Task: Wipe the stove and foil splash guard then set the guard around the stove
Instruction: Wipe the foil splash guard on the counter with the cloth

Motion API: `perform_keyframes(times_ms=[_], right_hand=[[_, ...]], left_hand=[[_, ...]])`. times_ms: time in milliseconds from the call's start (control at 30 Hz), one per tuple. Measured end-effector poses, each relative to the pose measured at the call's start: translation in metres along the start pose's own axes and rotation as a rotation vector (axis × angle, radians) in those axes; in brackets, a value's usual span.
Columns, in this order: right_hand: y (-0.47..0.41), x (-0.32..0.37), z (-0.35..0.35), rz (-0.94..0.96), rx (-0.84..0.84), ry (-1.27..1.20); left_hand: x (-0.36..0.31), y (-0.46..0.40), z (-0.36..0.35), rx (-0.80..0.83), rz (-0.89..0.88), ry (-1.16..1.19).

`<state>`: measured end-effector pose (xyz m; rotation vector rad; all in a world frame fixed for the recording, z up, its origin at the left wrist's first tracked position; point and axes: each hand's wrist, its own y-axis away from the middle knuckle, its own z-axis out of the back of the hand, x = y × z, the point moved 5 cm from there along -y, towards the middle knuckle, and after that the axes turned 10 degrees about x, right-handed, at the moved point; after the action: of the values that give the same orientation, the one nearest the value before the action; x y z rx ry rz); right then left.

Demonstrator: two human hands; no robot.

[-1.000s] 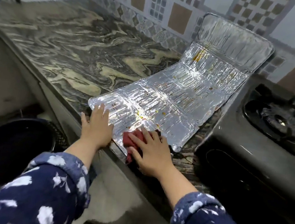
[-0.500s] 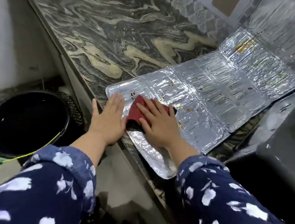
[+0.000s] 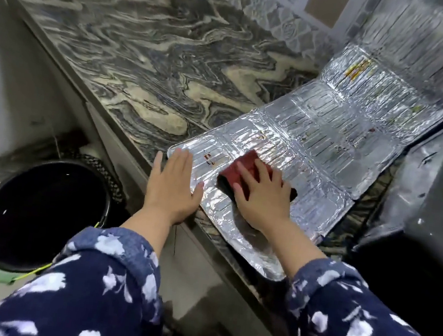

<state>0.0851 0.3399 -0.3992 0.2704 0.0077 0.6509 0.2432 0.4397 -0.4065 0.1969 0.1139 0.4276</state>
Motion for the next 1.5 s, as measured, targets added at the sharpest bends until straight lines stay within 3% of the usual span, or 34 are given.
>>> perform_keyframes(times_ms=[167, 300, 433, 600, 867, 1133, 1333, 1500], right_hand=[[-0.01, 0.025, 0.004, 0.335, 0.047, 0.017], [-0.039, 0.063, -0.004, 0.437, 0.028, -0.003], [-0.092, 0.07, 0.004, 0.289, -0.025, -0.032], [-0.145, 0.021, 0.018, 0.013, -0.045, -0.086], [-0.115, -0.008, 0.013, -0.368, -0.068, -0.213], [-0.063, 0.035, -0.006, -0.245, -0.012, -0.193], [-0.063, 0.01, 0.002, -0.024, -0.033, -0.056], [-0.089, -0.028, 0.01, -0.137, -0.065, -0.156]], left_hand=[[0.028, -0.037, 0.007, 0.071, -0.045, -0.007], [0.031, -0.043, 0.0, 0.001, -0.085, -0.008], [0.034, -0.045, -0.002, -0.044, -0.097, -0.019], [0.034, -0.045, -0.003, -0.042, -0.104, 0.009], [0.034, -0.046, -0.004, -0.017, -0.102, 0.038], [0.032, -0.057, 0.018, 0.021, -0.107, 0.074], [-0.023, -0.115, 0.044, 0.052, -0.311, 0.127], [-0.062, -0.152, 0.027, 0.109, -0.351, 0.194]])
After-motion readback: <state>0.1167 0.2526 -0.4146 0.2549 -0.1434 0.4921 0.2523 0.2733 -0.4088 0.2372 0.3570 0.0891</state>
